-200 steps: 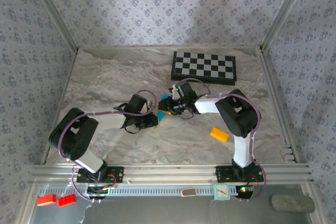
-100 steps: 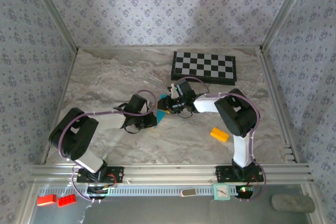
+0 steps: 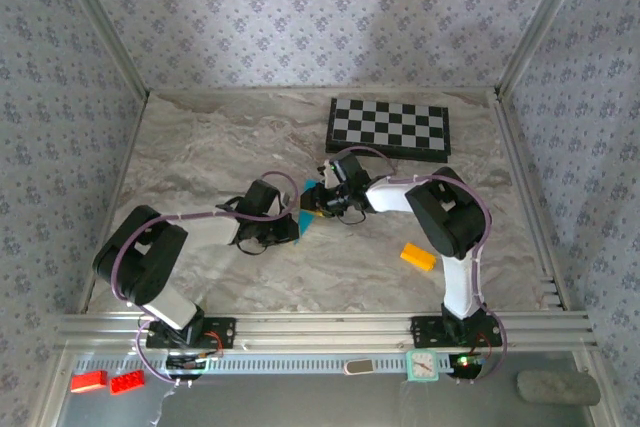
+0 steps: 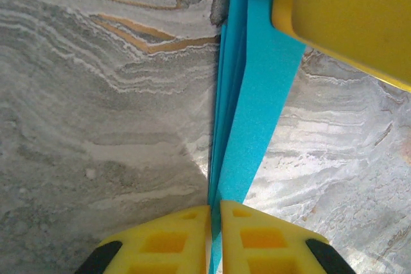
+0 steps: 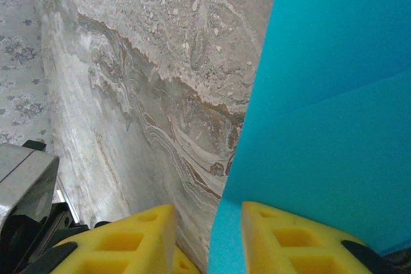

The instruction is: Fold a paper plane with a square sheet of paper (pick it up from the middle)

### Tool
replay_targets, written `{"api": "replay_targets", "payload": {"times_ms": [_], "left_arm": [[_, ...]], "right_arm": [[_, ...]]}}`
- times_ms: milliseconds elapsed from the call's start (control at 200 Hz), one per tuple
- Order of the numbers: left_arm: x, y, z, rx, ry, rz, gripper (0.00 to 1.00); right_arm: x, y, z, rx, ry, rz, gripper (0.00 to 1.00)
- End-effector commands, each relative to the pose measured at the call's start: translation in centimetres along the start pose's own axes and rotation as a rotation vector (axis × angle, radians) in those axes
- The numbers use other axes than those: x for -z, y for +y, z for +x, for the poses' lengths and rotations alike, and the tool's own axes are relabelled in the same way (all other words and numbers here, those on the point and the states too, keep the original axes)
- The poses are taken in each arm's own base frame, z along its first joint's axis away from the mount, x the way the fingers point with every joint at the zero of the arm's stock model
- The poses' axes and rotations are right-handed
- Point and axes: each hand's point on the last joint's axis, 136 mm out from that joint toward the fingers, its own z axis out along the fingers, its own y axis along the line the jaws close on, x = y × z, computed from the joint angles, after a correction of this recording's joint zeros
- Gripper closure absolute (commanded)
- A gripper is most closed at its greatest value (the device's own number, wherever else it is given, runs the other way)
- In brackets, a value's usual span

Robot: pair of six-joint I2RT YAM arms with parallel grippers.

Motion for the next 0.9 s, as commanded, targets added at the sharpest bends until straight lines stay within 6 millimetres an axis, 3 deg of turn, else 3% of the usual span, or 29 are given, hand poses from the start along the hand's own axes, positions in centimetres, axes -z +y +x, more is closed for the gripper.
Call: {"api": "replay_targets", "payload": {"times_ms": [0, 390, 410, 635, 895], "left_arm": [[-1.3, 1.4, 1.9, -0.004, 0.058, -0.036, 0.87], [1.3, -0.7, 0.2, -0.02, -0.026, -0.001, 0.84], [1.6, -0.9, 0.0, -0.022, -0.034, 0.003, 0.83], [3.5, -3.1, -1.6, -0.038, -0.119, 0.072, 0.81], [2.2, -4.8, -2.1, -0.028, -0.078, 0.158, 0.9]], "right_arm": [[-0.7, -1.5, 0.8, -0.012, 0.038, 0.076, 0.68], [-0.8, -5.2, 2.3, -0.068, 0.107, 0.282, 0.75], [-0.9, -4.3, 1.4, -0.057, 0.091, 0.269, 0.75], [-0.8, -4.8, 1.6, -0.07, 0.098, 0.306, 0.76], [-0.9, -5.0, 1.7, -0.082, 0.106, 0.318, 0.79]]}}
